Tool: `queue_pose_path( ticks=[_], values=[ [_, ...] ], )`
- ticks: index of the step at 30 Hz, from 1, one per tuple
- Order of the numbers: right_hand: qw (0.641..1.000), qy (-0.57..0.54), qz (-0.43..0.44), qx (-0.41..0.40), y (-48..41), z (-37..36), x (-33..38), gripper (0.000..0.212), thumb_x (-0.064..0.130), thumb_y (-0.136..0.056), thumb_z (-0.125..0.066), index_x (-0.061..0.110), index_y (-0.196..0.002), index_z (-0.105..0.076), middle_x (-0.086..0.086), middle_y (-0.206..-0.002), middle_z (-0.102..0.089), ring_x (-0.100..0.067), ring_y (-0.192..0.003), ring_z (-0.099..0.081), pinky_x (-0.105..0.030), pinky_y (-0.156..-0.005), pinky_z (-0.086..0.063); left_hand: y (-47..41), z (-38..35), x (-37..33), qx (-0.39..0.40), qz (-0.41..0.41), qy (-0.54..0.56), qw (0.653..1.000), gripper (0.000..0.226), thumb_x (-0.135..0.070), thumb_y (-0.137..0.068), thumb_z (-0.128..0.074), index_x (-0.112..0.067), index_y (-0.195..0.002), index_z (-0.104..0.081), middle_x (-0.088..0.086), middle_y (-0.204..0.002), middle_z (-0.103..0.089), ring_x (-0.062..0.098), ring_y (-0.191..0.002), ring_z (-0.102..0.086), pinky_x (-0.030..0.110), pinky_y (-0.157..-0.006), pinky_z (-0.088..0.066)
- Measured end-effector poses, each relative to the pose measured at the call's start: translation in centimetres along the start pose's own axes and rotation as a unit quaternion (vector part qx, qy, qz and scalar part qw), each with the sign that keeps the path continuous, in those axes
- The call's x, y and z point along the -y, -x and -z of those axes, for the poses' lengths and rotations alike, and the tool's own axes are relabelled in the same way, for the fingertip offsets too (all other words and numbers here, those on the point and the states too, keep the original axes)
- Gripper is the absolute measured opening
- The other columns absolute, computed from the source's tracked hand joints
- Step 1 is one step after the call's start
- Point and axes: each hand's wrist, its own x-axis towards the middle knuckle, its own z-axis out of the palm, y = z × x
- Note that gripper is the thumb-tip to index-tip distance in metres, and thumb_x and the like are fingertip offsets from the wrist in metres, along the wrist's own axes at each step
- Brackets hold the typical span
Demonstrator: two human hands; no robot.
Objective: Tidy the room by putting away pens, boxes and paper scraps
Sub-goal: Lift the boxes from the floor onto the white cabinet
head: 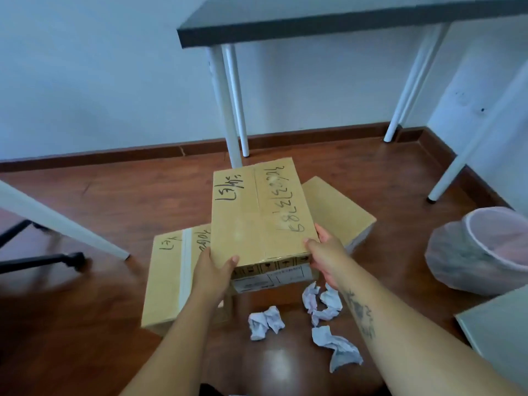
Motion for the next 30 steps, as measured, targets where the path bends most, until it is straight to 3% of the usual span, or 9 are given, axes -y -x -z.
queue_pose_path(
  ticks=[3,8,13,16,19,21,24,27,30],
  values=[
    [0.999,-0.004,0.025,-0.03,4.9,1.6,4.8,0.044,0.013,-0.094,-0.049,0.041,-0.127,-0.055,0.009,-0.112,-0.069,-0.021,-0.107,-0.062,-0.051,-0.097,-0.049,2.2,2.1,-4.9,0.017,-0.043,0.019,0.999,0.038,-0.028,-0.089,-0.068,-0.017,-0.121,-0.05,0.002,-0.112,-0.061,0.023,-0.098,-0.059,0.033,-0.076,-0.048],
    [0.991,-0.032,0.089,-0.092,14.9,6.1,12.0,0.04,0.011,-0.091,-0.046,0.044,-0.11,-0.061,0.008,-0.106,-0.072,-0.022,-0.104,-0.065,-0.053,-0.093,-0.052,7.3,4.1,-14.0,0.055,-0.146,0.02,0.987,0.056,-0.035,-0.086,-0.07,-0.012,-0.132,-0.048,0.003,-0.12,-0.06,0.02,-0.104,-0.055,0.034,-0.083,-0.047],
    [0.971,-0.057,0.145,-0.181,26.8,12.5,17.2,0.038,0.002,-0.093,-0.045,0.036,-0.098,-0.061,0.005,-0.099,-0.071,-0.019,-0.096,-0.066,-0.049,-0.09,-0.054,14.2,2.2,-22.9,0.122,-0.247,0.048,0.96,0.055,-0.034,-0.087,-0.07,-0.011,-0.132,-0.048,-0.003,-0.108,-0.055,0.015,-0.096,-0.052,0.026,-0.069,-0.041],
    [0.956,-0.074,0.17,-0.226,33.0,16.6,20.4,0.039,-0.002,-0.093,-0.045,0.026,-0.118,-0.056,0.008,-0.096,-0.066,-0.016,-0.092,-0.062,-0.048,-0.091,-0.051,17.9,0.4,-28.0,0.161,-0.278,0.07,0.944,0.053,-0.038,-0.087,-0.069,-0.013,-0.129,-0.049,-0.001,-0.106,-0.061,0.015,-0.089,-0.059,0.027,-0.065,-0.048],
    [0.941,-0.069,0.202,-0.262,38.5,19.4,22.8,0.046,-0.003,-0.093,-0.049,0.02,-0.133,-0.051,0.001,-0.118,-0.062,-0.025,-0.117,-0.053,-0.055,-0.099,-0.046,21.6,-0.4,-32.9,0.207,-0.308,0.095,0.924,0.051,-0.038,-0.088,-0.068,-0.014,-0.128,-0.047,0.006,-0.111,-0.063,0.02,-0.09,-0.061,0.037,-0.072,-0.053],
    [0.929,-0.082,0.215,-0.29,41.8,21.3,24.8,0.047,-0.003,-0.093,-0.05,0.018,-0.134,-0.05,-0.003,-0.127,-0.06,-0.026,-0.116,-0.055,-0.055,-0.096,-0.049,24.1,-0.5,-37.1,0.22,-0.347,0.125,0.903,0.048,-0.034,-0.087,-0.07,-0.012,-0.125,-0.05,0.005,-0.111,-0.061,0.021,-0.093,-0.059,0.037,-0.076,-0.049],
    [0.902,-0.085,0.265,-0.331,47.2,24.0,27.4,0.038,-0.003,-0.092,-0.049,0.017,-0.124,-0.056,-0.004,-0.116,-0.065,-0.022,-0.099,-0.062,-0.053,-0.088,-0.054,28.6,-0.7,-42.4,0.256,-0.399,0.152,0.868,0.039,-0.032,-0.089,-0.069,-0.013,-0.119,-0.053,0.001,-0.102,-0.061,0.016,-0.088,-0.057,0.029,-0.071,-0.043],
    [0.878,-0.068,0.297,-0.369,51.3,26.3,29.6,0.038,-0.003,-0.092,-0.048,0.017,-0.124,-0.054,-0.003,-0.12,-0.063,-0.026,-0.107,-0.059,-0.055,-0.091,-0.052,31.5,-1.4,-46.1,0.294,-0.424,0.189,0.836,0.035,-0.03,-0.09,-0.067,-0.014,-0.117,-0.05,-0.006,-0.094,-0.057,0.008,-0.08,-0.055,0.024,-0.06,-0.041],
    [0.852,-0.061,0.312,-0.415,55.0,28.4,30.6,0.065,0.0,-0.094,-0.05,0.018,-0.15,-0.024,-0.003,-0.141,-0.051,-0.028,-0.118,-0.055,-0.054,-0.085,-0.054,34.1,-3.2,-49.1,0.312,-0.452,0.193,0.813,0.045,-0.037,-0.089,-0.068,-0.013,-0.123,-0.051,0.0,-0.108,-0.058,0.007,-0.081,-0.055,0.023,-0.057,-0.04]
  ],
)
